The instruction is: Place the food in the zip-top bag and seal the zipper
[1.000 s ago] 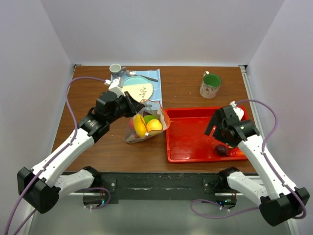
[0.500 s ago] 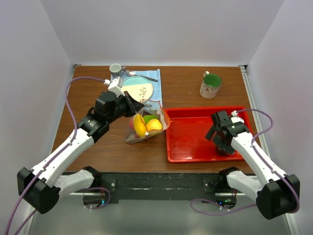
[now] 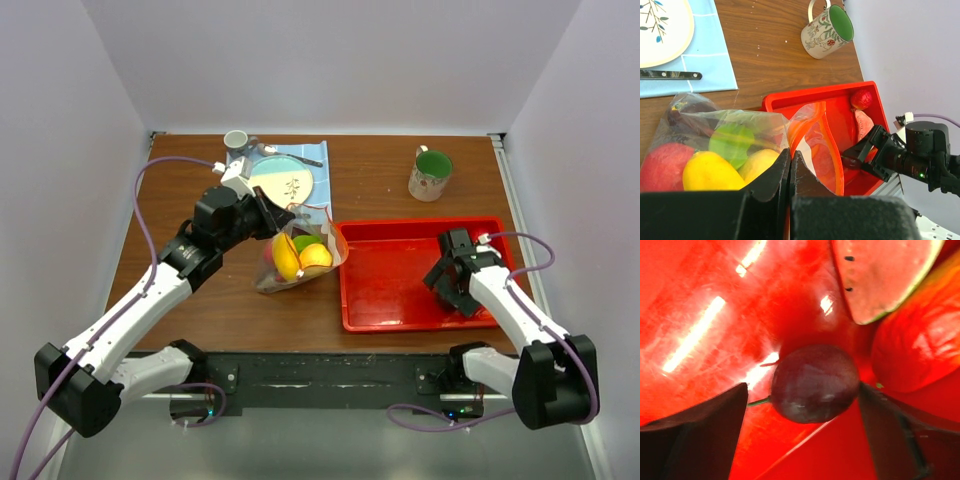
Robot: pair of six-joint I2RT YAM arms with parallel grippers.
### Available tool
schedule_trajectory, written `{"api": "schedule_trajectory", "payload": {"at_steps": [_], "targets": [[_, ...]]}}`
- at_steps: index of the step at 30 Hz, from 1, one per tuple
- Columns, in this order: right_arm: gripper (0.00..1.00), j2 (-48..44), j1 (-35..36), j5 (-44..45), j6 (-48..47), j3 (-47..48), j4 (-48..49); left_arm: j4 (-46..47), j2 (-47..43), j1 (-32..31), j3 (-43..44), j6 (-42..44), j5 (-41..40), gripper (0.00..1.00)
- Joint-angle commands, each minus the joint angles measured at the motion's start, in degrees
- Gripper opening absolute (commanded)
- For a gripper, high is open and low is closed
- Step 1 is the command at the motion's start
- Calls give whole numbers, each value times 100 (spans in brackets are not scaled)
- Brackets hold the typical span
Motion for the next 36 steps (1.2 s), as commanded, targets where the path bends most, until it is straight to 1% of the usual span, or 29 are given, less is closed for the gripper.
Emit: {"api": "schedule_trajectory", "payload": {"at_steps": [1,2,4,5,7,8,11,14,16,18,19,20,21,22,23,24,25,26,27,28,29,32,33,36], "targets": [[77,37,-24,23,-12,10,358,320,-154,31,49,76,41,0],[64,28,-33,23,-73,44,367,329,-154,31,49,68,41,0],[55,-24,-33,32,-144,97,367,320,-145,22,49,76,50,0],[48,-24,-33,40,-240,141,367,337,-145,31,49,76,50,0],[43,2,-33,6,-311,194,367,329,-127,31,49,76,59,0],[35,11,-42,-21,-416,246,376,337,-119,31,49,68,59,0],[22,28,-33,-179,-635,404,376,346,-110,31,49,59,68,0],[17,-164,-7,-625,-898,807,218,329,-92,22,58,76,41,0],[17,-296,11,-890,-1057,1255,121,329,-66,31,84,76,41,0],[17,-376,212,-1137,-1172,1616,-62,346,-31,22,102,59,50,0],[17,-350,344,-1155,-1172,2018,-142,364,13,22,111,50,76,0],[18,-324,763,-1042,-1120,2222,-221,364,40,31,128,41,85,0],[18,-219,1036,-945,-1050,2442,-361,381,57,31,137,41,94,0],[18,-157,1292,-840,-989,2888,-432,381,92,22,137,32,85,0],[18,-87,1764,-778,-875,3119,-476,373,101,22,137,24,77,0],[18,79,1995,-603,-821,3330,-503,373,101,31,137,15,76,0],[18,168,2241,-497,-777,3741,-503,373,110,22,137,15,76,0],[18,299,2687,-417,-707,3954,-494,381,119,31,120,-20,68,0],[18,562,2918,-269,-681,4156,-477,381,128,31,120,-20,76,0],[18,747,3129,-198,-663,4567,-477,364,128,22,111,-20,76,0],[18,914,3523,-92,-663,4771,-494,355,128,31,119,-47,76,0],[21,1574,4034,190,-706,5405,-503,329,110,22,137,-55,59,0],[22,1740,4088,181,-724,5502,-494,311,93,31,155,-56,59,0],[29,2128,4203,120,-759,5582,-266,223,58,31,190,-38,-3,0]]}}
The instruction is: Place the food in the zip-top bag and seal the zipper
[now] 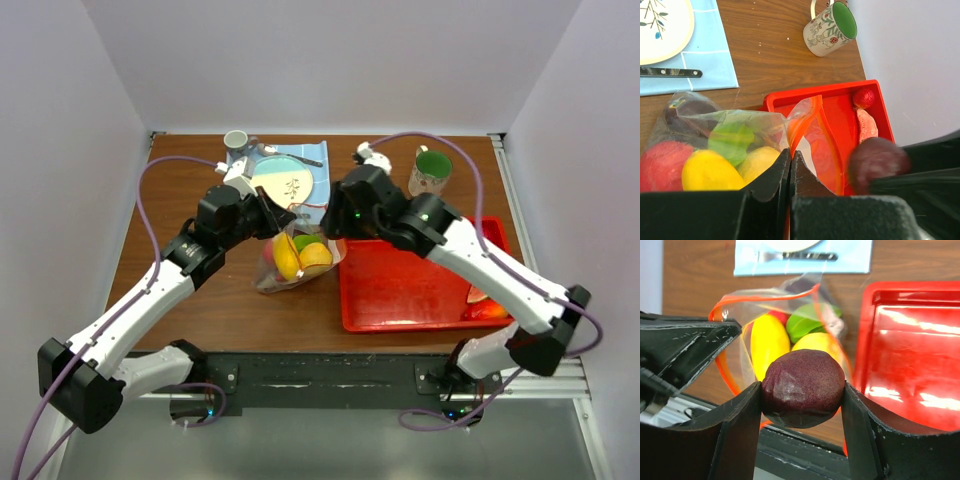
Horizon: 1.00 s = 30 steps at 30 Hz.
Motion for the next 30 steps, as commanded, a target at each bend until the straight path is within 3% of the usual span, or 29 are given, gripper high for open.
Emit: {"api": "schedule_trajectory", "payload": {"at_steps": [1,3,4,7,12,16,21,30], "targets": [[40,441,127,270,8,170,112,197,-78,11,181,-31,-40,0],[49,652,127,244,-27,196,183,171,-78,11,181,-31,-40,0],[62,714,127,244,-54,275,192,171,-78,20,172,-31,-40,0],[83,767,127,200,-246,433,139,171,-78,11,181,-31,-49,0],[91,513,127,349,-476,495,-150,171,-87,11,164,-5,-57,0],[89,56,127,551,-318,-266,-221,162,-113,11,128,-5,-40,0],[72,-384,118,561,-309,-1051,235,153,-175,20,102,56,-49,0],[47,740,-31,323,-704,-411,579,118,-394,20,5,74,-5,0]]}}
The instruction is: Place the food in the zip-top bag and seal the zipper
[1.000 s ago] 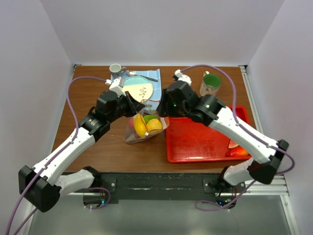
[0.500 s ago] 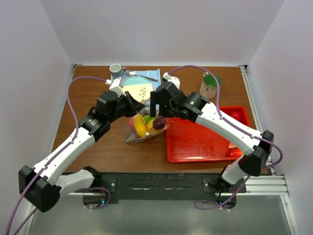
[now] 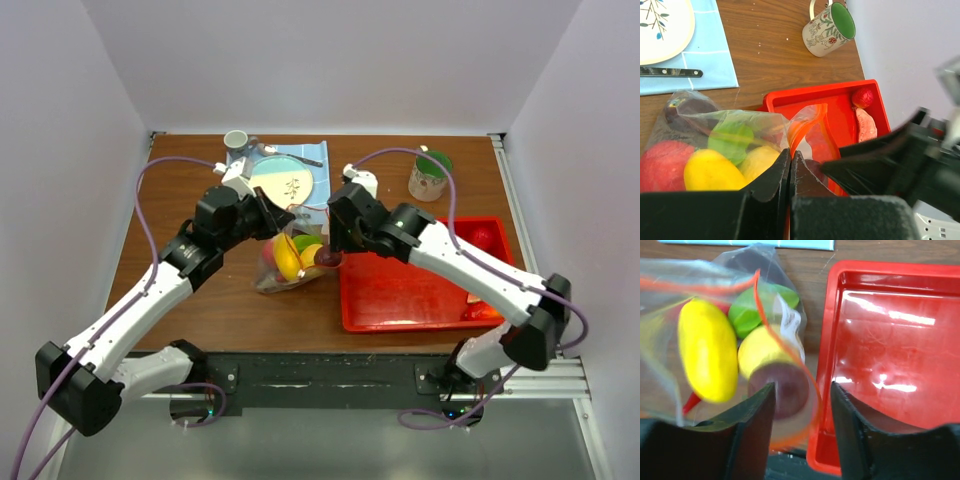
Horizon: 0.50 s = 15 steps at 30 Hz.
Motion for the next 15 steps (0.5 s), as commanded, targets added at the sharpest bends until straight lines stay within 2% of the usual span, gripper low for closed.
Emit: {"api": "schedule_trajectory", "payload": {"at_steps": [1,2,3,6,10,13,15], "targets": [[44,524,-182,69,-319,521,329,140,-322,11,34,100,-11,0],[40,690,-235,113,-364,608,321,122,-357,11,51,126,-11,0],[27,744,-287,114,-399,801,312,70,-384,20,78,153,-29,0],[0,885,-437,-131,-496,1292,382,-150,-375,20,209,329,-73,0],[0,1122,-429,-501,-496,2084,339,-151,-200,11,271,443,252,0],[0,1411,-490,-459,-505,2515,102,-45,-103,-6,263,478,489,1],[0,1587,-630,-667,-505,2648,-5,16,-112,-6,254,496,551,7]]}}
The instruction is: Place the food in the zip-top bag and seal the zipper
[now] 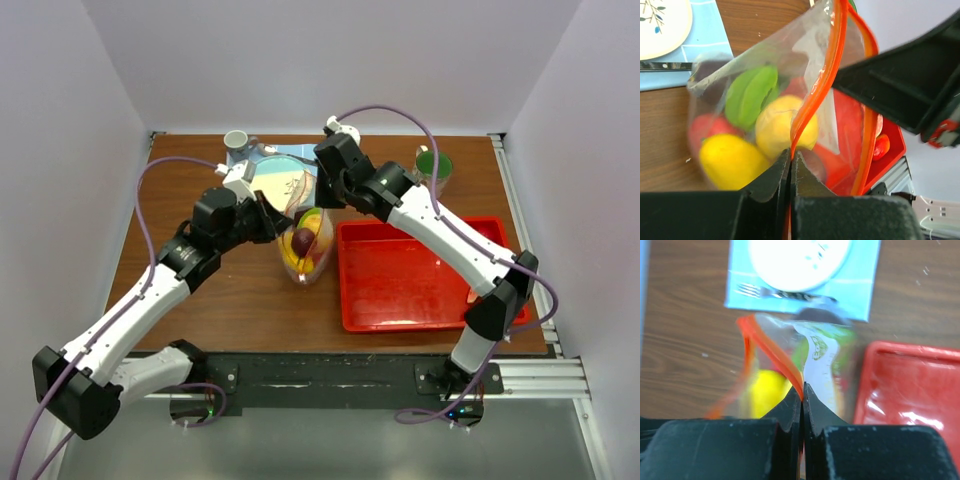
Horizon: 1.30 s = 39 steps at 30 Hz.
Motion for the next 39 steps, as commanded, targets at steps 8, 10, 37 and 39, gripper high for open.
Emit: {"api": "schedule_trajectory", "payload": {"at_steps": [8,10,37,39], "targets": [[0,573,-589,-820,104,192,165,373,-246,-6,227,350,427,41],[0,617,-703,-837,156,271,121,373,-342,-41,192,429,453,48],[0,1286,-879,-838,412,1256,-635,1700,-212,-3135,-1416,886,-3044,43],[0,1286,-879,-820,420,1265,-644,1875,-159,-3267,-1460,948,-3237,43]]}}
